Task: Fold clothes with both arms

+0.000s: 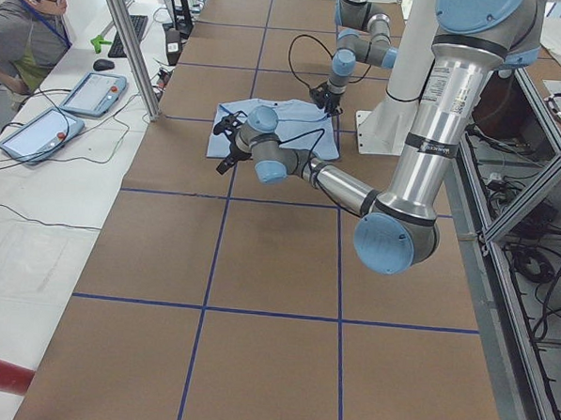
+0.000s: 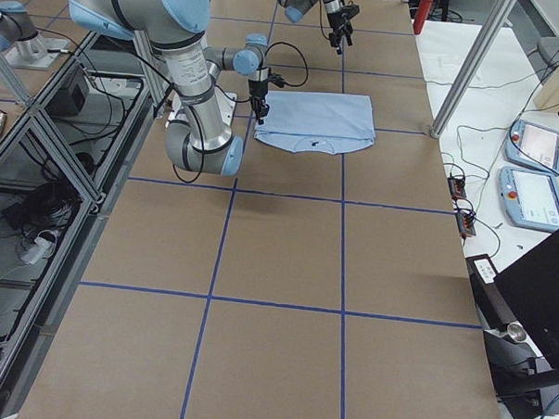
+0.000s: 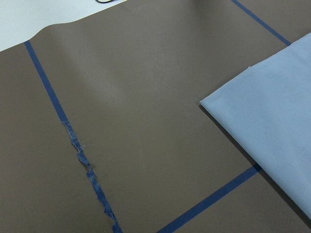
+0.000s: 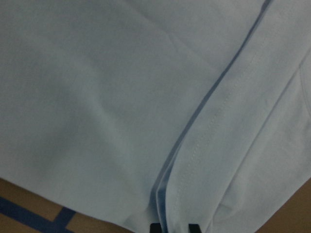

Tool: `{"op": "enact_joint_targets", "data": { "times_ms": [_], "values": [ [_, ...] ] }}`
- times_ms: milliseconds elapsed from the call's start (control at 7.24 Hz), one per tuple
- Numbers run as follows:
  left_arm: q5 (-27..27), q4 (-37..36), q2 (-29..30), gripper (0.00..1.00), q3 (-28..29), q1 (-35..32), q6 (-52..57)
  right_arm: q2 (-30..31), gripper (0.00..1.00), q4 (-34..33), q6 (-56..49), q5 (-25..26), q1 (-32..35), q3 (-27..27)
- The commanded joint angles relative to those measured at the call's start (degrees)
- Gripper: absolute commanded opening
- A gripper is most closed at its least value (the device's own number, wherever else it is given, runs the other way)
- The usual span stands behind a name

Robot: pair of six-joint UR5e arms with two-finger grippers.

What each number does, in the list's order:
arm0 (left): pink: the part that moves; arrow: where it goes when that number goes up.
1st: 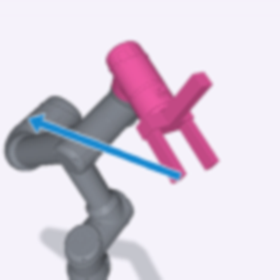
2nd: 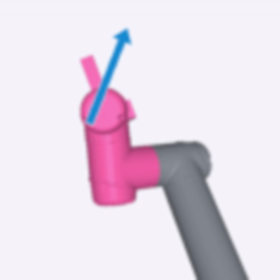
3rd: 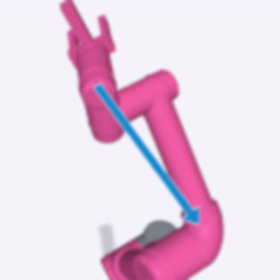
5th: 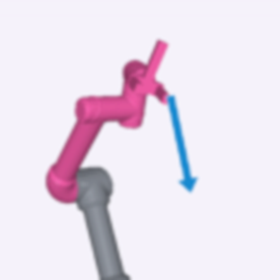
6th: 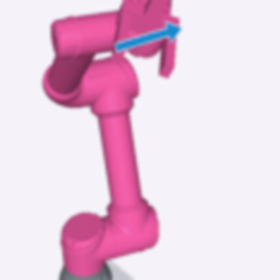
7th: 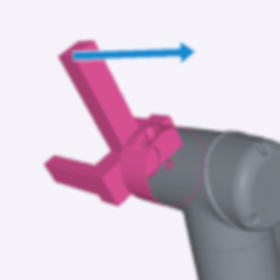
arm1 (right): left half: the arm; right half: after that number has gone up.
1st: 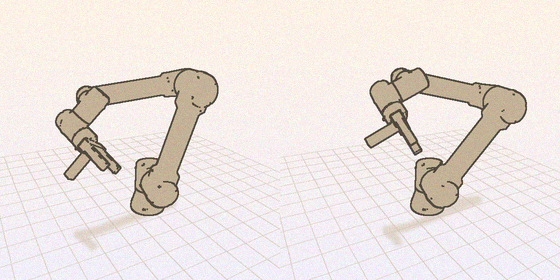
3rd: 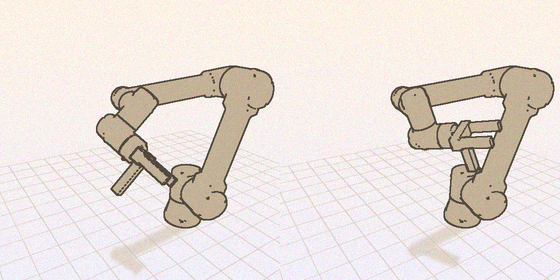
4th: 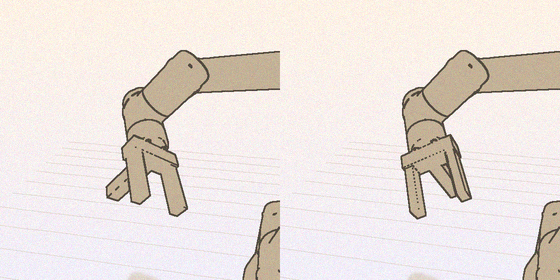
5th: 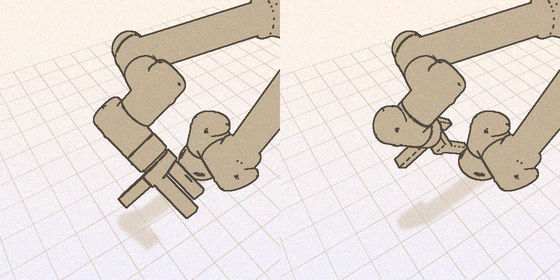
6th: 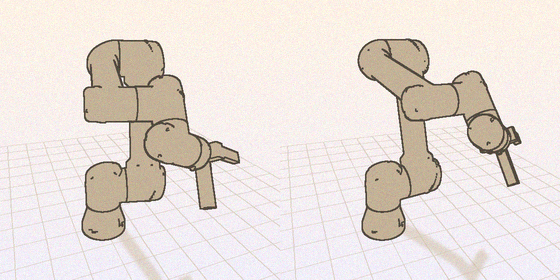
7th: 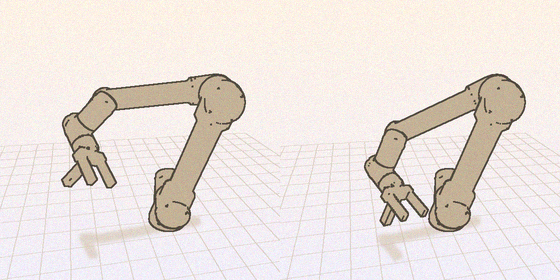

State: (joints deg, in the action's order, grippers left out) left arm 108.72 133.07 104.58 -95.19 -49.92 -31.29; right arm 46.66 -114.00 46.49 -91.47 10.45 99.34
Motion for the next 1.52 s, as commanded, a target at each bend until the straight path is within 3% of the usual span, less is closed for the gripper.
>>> {"op": "enact_joint_targets", "data": {
  "times_ms": [0,829,1106,1382],
  "values": [
    [0.00,0.00,-0.07,1.00,0.00,0.00,0.00,0.01,0.30,0.01,0.00,0.06,-0.17,0.33],
    [0.00,0.00,0.01,1.00,0.18,0.09,0.00,0.44,0.25,0.01,0.00,0.33,-0.17,1.65],
    [0.00,0.00,0.01,1.00,0.18,0.09,0.00,0.53,0.00,0.01,0.00,0.50,-0.17,1.65],
    [0.00,0.09,0.01,1.00,0.18,0.09,0.00,0.53,0.00,0.10,0.09,0.85,-0.17,2.43]
  ]
}}
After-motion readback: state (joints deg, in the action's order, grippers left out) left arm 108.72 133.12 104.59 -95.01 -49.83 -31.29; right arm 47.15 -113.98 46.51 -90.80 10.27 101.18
